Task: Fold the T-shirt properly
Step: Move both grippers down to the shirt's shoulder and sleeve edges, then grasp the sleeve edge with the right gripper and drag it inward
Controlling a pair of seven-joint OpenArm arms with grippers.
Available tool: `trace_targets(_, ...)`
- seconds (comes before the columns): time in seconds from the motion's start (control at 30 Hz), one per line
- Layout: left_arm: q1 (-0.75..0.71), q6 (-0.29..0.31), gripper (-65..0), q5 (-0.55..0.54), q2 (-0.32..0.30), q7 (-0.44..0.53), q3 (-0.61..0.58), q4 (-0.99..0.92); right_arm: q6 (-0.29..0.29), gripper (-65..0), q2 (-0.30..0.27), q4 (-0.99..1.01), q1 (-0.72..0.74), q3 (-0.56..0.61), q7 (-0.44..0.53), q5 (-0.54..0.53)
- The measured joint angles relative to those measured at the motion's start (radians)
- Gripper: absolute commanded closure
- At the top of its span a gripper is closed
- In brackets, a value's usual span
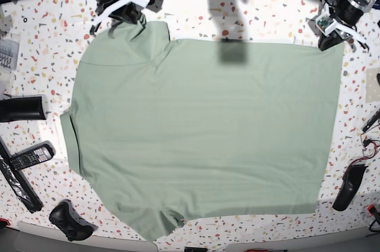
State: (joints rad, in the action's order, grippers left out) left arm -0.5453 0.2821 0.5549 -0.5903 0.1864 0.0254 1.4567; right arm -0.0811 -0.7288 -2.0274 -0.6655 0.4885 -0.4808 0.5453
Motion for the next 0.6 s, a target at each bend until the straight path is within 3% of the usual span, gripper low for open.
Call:
trace_targets(0.17, 0.0, -0.001, 0.0, 0.001, 0.0, -0.002, 0.0, 0.0, 0.013, 0.0, -0.009, 0.0, -0.034, 0.0, -0.097, -0.003)
trace_targets(0.27, 0.0, -0.002, 0.0, 0.002, 0.0, -0.003, 0.0, 0.0, 0.096, 0.0, -0.023, 0.0, -0.058, 0.0, -0.096, -0.012)
trace_targets(0.43, 0.0, -0.002, 0.0, 0.003, 0.0, -0.002, 0.0, 0.0, 0.121, 0.0, -0.074, 0.0, -0.063, 0.0, -0.102, -0.019)
trace_targets(0.6, 0.0, -0.002, 0.0, 0.003, 0.0, -0.003, 0.0, 0.0, 0.233, 0.0, -0.108, 0.0, -0.061, 0.0, -0.106, -0.018)
